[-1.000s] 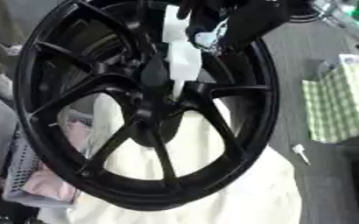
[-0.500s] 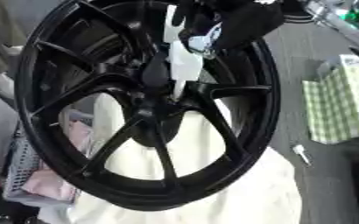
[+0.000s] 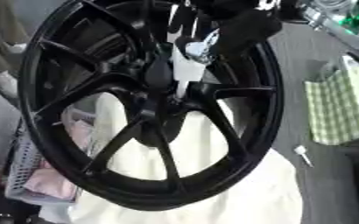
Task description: Pull the pin out of the wheel hub.
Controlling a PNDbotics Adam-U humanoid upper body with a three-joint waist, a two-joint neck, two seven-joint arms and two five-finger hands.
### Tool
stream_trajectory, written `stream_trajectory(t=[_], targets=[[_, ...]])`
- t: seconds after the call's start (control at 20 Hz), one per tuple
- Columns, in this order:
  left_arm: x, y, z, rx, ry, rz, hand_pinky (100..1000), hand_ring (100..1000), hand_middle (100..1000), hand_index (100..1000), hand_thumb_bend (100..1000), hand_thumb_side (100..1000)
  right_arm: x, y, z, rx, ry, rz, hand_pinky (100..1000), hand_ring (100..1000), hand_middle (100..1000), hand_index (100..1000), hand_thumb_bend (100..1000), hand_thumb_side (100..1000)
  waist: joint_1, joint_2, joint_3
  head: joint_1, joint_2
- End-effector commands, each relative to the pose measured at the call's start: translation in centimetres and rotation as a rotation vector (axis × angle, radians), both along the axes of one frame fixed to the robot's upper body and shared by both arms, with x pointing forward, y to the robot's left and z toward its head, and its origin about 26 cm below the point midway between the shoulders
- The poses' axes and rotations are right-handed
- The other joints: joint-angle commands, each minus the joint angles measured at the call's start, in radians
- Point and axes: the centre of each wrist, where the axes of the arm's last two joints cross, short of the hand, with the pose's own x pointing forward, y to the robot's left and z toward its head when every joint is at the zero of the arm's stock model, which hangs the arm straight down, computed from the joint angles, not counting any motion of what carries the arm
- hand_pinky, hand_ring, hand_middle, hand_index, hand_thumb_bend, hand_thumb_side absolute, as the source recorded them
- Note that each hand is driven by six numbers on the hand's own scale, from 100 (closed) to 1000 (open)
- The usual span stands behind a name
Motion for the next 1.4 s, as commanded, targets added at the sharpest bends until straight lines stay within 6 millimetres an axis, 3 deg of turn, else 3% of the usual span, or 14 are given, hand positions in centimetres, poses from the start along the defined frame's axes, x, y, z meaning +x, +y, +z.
stream_trajectory(t=[0.05, 0.45, 0.65, 1.4], targets=[[-0.2, -0.1, 0.7, 0.011, -0.02, -0.007, 845, 674, 608, 837, 100, 707, -0.4, -0.1, 0.5, -0.057, -0.019, -0.001, 111, 226, 702, 831, 100, 419, 0.006, -0.013, 0.002, 0.001, 0.006], [-0.2, -0.1, 0.6, 0.008, -0.018, -0.008, 845, 673, 608, 837, 100, 708, -0.3, -0.4, 0.0, -0.123, -0.017, -0.003, 120, 220, 710, 835, 100, 381, 0.003, -0.009, 0.004, 0.016, 0.006], [-0.2, -0.1, 0.6, 0.008, -0.017, -0.009, 845, 673, 607, 837, 100, 708, -0.2, -0.4, -0.3, -0.152, -0.028, 0.003, 107, 199, 704, 838, 160, 325, 0.002, -0.01, 0.004, 0.022, 0.006], [-0.2, -0.2, 0.4, 0.004, -0.008, -0.013, 846, 672, 606, 837, 100, 709, -0.1, -0.3, -0.9, -0.219, -0.054, 0.001, 127, 197, 725, 865, 156, 396, 0.0, -0.015, 0.004, 0.035, 0.006]])
